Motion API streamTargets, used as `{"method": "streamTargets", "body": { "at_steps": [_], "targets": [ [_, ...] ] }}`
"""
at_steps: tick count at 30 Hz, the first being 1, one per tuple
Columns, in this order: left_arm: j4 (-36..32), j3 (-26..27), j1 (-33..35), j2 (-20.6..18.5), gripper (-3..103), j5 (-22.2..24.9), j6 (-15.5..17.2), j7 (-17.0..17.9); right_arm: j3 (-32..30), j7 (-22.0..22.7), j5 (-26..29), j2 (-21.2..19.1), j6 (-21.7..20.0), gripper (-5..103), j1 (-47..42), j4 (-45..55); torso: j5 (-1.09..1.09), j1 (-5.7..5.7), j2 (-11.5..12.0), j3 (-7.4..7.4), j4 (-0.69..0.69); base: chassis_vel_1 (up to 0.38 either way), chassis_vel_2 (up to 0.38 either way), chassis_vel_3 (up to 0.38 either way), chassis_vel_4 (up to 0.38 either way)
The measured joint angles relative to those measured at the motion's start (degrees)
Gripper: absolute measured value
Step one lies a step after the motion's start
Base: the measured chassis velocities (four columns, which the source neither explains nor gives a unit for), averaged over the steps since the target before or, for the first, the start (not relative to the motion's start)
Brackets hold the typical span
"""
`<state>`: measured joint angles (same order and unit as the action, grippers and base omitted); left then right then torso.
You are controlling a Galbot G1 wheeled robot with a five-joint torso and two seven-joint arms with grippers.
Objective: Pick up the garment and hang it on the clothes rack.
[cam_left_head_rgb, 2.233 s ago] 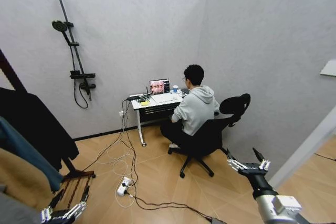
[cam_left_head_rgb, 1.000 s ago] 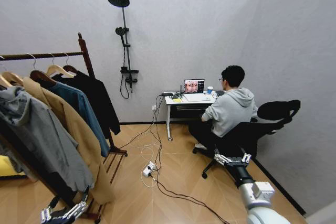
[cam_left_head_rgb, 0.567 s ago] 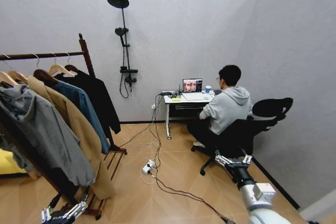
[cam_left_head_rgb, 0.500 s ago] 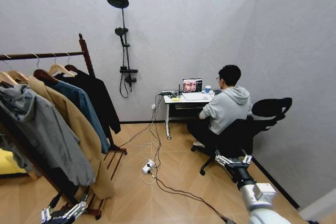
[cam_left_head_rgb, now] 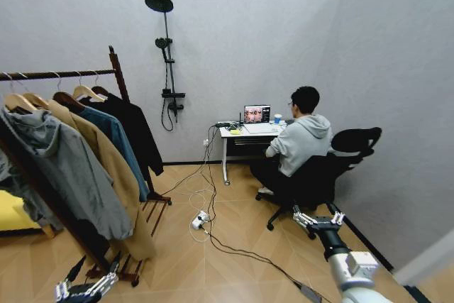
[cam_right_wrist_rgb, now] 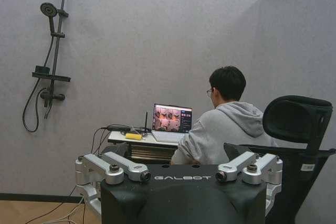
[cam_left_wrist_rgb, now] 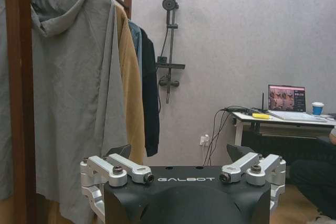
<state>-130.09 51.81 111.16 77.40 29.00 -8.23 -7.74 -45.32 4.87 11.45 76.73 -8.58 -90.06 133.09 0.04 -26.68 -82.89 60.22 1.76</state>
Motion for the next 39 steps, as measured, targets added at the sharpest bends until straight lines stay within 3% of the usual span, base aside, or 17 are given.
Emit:
{"method": "streamTargets", "body": {
  "at_steps": [2, 5, 39],
  "targets": [
    [0.0, 0.0, 0.0, 0.0, 100, 0.0, 0.0, 0.0, 0.06, 0.01, -0.15, 0.1, 0.15, 100, -0.14, 0.12, -0.11, 0.03, -0.01, -0.01, -0.01, 0.214, -0.251, -0.256, 0.221],
    [0.0, 0.0, 0.0, 0.0, 100, 0.0, 0.0, -0.01, 0.21, 0.01, -0.34, 0.17, 0.22, 100, -0.19, 0.15, 0.0, 0.03, -0.01, -0.01, 0.0, 0.231, -0.262, -0.245, 0.209],
    [0.0, 0.0, 0.01, 0.0, 100, 0.0, 0.0, 0.01, 2.87, 0.19, -0.45, -0.49, -0.13, 100, 2.24, -1.13, -0.04, 0.01, -0.01, 0.0, -0.01, 0.158, -0.165, -0.162, 0.159]
  ]
}}
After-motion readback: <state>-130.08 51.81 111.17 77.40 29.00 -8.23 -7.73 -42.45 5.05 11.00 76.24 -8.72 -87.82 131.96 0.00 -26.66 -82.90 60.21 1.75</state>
